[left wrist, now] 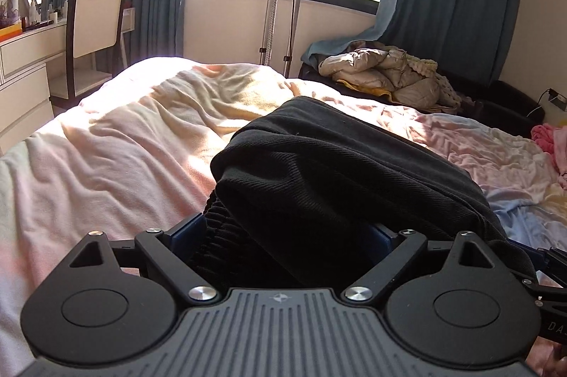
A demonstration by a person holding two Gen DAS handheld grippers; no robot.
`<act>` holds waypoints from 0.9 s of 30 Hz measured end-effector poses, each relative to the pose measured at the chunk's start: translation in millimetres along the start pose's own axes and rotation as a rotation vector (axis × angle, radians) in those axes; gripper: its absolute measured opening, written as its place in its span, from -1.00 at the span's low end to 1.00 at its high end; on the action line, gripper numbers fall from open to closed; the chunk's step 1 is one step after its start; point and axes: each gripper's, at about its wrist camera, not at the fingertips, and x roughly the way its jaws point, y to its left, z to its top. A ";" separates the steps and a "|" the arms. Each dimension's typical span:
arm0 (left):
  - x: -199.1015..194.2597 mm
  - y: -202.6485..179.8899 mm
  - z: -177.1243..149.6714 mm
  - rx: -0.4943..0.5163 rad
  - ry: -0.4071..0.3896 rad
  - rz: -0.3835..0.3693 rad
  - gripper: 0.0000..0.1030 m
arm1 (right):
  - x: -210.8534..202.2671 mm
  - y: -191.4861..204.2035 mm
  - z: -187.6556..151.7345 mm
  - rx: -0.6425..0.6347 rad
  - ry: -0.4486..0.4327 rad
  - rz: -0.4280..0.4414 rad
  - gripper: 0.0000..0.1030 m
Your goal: Fold clothes
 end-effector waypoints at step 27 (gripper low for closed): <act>-20.9 35.0 -49.1 -0.602 0.207 -0.295 0.82 | -76.9 -19.3 -2.8 0.301 -0.046 -0.170 0.25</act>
